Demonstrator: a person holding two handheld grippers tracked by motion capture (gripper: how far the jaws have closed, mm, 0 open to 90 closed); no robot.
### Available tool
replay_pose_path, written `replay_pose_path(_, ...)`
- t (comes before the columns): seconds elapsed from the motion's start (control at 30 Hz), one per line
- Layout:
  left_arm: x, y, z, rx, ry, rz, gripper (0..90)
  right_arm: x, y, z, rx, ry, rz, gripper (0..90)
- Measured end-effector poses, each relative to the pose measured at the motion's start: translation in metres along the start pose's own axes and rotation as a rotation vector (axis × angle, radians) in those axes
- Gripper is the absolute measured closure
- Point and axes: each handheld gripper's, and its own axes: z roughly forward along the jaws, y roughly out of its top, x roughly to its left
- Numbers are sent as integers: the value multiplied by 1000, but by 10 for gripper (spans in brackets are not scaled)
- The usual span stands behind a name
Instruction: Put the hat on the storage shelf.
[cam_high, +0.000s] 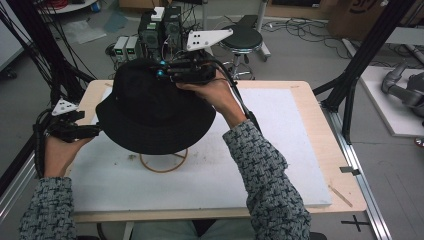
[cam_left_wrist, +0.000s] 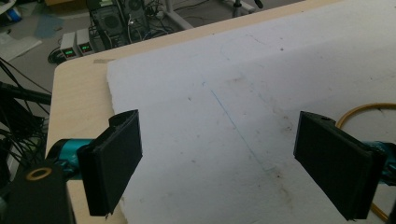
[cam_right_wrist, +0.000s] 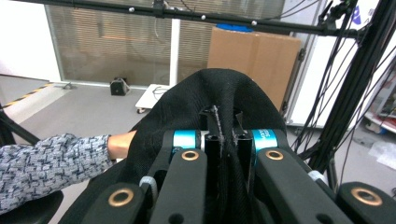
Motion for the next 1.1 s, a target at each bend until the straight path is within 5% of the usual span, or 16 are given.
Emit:
replay_pose_path(0.23,0,0,-1,-1,1,-2,156,1,-6,9,65,23,4,882)
replay_pose_path(1.1,5,-2,-2,4,13,-6,157,2,-34,25,156,87,38,825)
